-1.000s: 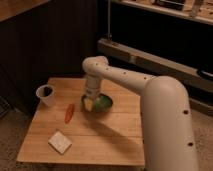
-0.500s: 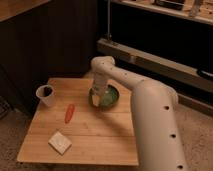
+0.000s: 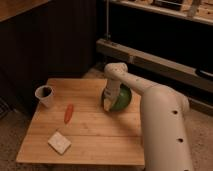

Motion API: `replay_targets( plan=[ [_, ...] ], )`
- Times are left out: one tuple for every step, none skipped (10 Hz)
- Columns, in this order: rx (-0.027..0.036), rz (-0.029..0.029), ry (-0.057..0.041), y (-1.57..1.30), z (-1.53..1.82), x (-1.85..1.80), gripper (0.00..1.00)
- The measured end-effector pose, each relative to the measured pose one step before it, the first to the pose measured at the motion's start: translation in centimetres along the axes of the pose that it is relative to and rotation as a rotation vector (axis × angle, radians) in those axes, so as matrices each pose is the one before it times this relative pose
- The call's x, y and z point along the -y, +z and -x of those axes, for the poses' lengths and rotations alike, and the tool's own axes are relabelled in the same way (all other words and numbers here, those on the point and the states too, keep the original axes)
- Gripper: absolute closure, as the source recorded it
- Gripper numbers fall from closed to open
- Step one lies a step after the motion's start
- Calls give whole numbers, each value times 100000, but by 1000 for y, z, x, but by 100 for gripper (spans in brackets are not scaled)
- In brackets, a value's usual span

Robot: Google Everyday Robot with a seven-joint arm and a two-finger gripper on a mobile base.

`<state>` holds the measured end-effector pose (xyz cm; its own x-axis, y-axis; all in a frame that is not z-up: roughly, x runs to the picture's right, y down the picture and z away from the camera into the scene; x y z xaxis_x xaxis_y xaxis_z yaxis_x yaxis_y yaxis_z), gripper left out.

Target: Drag the ceramic bowl in a circle

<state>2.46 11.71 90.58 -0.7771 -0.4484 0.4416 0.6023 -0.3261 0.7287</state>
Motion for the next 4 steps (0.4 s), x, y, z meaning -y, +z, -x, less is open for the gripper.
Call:
replay_targets(
  plan=[
    [-261,-706,3284,171,849,-370,100],
    [-262,120,4910,292,1786,-796,100],
    [-1151,-561,3988,43,1798,-583,100],
    [-471,-170,3396,26,1886,-653,100]
  ],
)
